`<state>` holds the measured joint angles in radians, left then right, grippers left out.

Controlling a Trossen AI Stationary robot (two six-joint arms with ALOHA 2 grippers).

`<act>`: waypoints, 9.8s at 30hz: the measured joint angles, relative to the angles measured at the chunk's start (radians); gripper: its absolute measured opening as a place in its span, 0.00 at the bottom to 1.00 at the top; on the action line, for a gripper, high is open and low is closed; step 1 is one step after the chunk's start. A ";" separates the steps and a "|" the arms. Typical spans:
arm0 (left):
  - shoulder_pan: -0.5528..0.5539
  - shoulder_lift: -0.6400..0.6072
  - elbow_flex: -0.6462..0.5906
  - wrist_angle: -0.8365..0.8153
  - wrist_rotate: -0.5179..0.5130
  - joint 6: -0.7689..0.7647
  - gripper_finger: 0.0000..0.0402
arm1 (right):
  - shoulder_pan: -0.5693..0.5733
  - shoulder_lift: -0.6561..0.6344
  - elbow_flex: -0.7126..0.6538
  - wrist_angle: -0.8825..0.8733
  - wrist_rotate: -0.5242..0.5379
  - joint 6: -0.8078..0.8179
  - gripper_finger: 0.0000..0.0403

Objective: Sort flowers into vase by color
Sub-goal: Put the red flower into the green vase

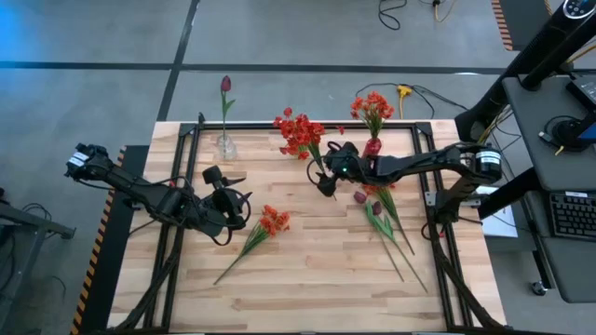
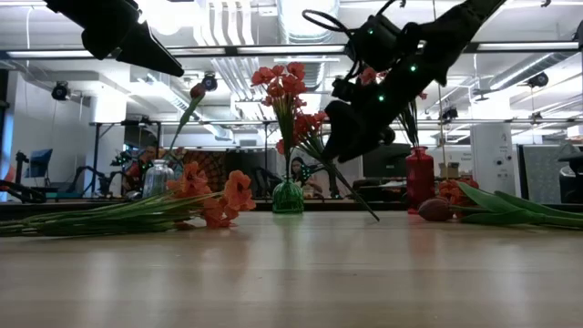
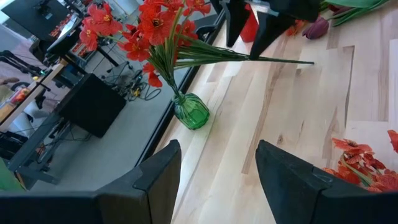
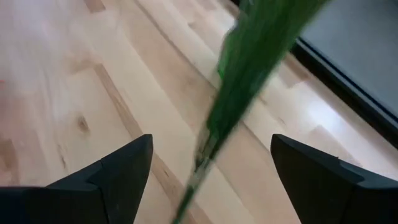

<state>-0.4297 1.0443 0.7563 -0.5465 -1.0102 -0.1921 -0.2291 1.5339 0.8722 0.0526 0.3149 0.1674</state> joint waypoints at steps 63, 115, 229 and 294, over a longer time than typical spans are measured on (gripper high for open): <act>0.000 0.000 0.000 -0.001 0.000 0.001 0.47 | -0.038 -0.181 0.040 0.072 0.080 0.019 0.07; 0.010 0.000 -0.004 0.005 -0.001 0.011 0.47 | -0.097 0.266 -0.097 1.519 0.069 -0.291 0.07; 0.013 0.000 -0.013 0.014 -0.001 0.026 0.47 | -0.219 0.426 0.151 1.305 0.026 -0.151 0.23; 0.013 0.000 -0.013 0.006 -0.001 0.026 0.47 | -0.196 0.200 0.148 0.833 0.026 -0.115 0.66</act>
<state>-0.4168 1.0439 0.7437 -0.5400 -1.0111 -0.1658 -0.4252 1.7344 1.0199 0.8852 0.3412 0.0523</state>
